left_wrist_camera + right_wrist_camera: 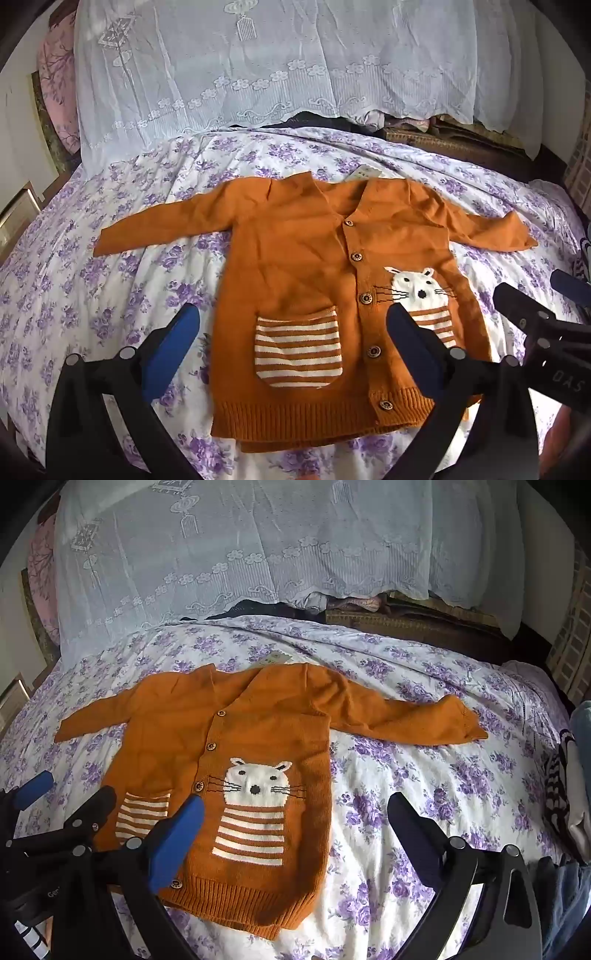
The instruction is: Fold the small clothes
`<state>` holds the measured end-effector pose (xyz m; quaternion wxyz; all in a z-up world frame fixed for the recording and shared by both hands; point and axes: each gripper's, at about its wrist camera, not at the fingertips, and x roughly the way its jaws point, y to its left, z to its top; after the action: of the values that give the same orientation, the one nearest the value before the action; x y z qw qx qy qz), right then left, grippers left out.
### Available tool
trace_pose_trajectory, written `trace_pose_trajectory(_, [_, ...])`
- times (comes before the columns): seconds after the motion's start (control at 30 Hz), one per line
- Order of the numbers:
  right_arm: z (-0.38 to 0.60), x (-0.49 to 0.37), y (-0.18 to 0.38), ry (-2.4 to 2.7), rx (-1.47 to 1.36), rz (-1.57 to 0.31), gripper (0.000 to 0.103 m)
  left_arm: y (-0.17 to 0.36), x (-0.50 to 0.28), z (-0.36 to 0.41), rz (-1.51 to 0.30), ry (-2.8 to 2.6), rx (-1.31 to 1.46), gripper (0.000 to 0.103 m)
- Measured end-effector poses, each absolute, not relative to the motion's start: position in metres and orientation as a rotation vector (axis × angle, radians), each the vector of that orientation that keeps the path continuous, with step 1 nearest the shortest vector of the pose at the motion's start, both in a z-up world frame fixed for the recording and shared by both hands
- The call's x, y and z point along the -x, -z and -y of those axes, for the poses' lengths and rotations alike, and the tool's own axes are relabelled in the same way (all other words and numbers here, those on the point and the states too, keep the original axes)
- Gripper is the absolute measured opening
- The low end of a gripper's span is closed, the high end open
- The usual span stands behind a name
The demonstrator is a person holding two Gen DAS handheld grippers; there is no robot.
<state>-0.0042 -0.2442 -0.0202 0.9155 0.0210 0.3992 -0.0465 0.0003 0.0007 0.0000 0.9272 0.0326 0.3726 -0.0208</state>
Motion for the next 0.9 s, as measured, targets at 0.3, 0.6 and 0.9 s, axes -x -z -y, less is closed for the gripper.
trace_pose_trajectory(0.3, [0.244,0.004,0.022,0.09,-0.049,-0.826,0.1,0.002,-0.002,-0.008,-0.769,0.04,-0.055,0.099])
trace_pose_trajectory(0.6, [0.242,0.004,0.023,0.092,-0.043,-0.826,0.1,0.003,-0.004,-0.008,-0.775,0.033,-0.054,0.099])
trace_pose_trajectory(0.9, [0.243,0.004,0.024,0.089,-0.046,-0.826,0.1,0.004,-0.004,-0.008,-0.774,0.03,-0.057,0.099])
